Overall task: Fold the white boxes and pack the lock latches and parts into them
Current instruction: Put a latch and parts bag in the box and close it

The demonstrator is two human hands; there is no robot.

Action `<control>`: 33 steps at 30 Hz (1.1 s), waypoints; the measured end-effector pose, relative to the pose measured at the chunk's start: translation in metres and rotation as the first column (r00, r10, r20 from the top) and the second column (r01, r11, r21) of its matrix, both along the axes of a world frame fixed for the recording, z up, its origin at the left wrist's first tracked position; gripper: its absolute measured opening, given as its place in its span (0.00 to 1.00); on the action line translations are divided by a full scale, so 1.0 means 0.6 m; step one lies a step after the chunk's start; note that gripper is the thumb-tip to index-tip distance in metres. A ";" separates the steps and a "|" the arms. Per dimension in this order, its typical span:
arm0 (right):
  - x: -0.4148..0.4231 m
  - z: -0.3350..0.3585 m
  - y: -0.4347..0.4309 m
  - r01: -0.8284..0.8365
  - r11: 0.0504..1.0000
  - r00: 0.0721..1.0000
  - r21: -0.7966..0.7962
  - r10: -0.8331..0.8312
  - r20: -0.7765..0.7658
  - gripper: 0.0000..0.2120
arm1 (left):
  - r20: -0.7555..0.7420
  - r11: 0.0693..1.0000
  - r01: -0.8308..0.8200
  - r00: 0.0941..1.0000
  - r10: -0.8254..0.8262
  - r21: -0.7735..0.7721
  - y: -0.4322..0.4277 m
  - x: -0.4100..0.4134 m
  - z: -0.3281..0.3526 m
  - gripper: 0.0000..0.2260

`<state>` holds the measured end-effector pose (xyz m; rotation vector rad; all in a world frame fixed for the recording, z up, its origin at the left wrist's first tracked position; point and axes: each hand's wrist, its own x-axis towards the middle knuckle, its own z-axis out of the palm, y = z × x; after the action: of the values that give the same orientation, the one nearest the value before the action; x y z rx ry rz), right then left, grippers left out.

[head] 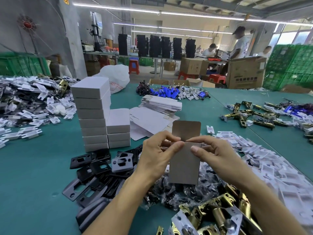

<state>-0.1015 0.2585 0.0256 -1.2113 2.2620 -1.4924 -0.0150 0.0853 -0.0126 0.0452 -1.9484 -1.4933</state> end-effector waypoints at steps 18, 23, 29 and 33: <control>0.015 0.001 -0.027 0.080 0.923 0.997 -0.376 -0.077 0.023 0.10 | -0.097 0.999 0.003 0.995 -0.008 -0.046 0.017 -0.002 -0.003 0.08; 0.013 0.000 -0.023 0.107 0.932 0.994 -0.346 -0.109 0.013 0.09 | -0.274 0.979 -0.200 0.945 0.179 -0.050 0.011 0.001 0.001 0.10; 0.011 0.002 -0.022 0.130 0.944 0.988 -0.303 -0.149 -0.041 0.06 | -0.180 0.987 -0.136 0.972 0.148 0.081 0.014 0.005 0.008 0.10; 0.014 0.009 -0.021 0.115 0.957 0.987 -0.266 -0.140 -0.077 0.05 | -0.140 0.983 -0.094 0.983 0.117 0.161 0.013 0.008 0.014 0.13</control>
<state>-0.0933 0.2460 0.0308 -1.2477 2.2984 -1.8687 -0.0104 0.0932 -0.0043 0.1004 -1.6846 -1.5281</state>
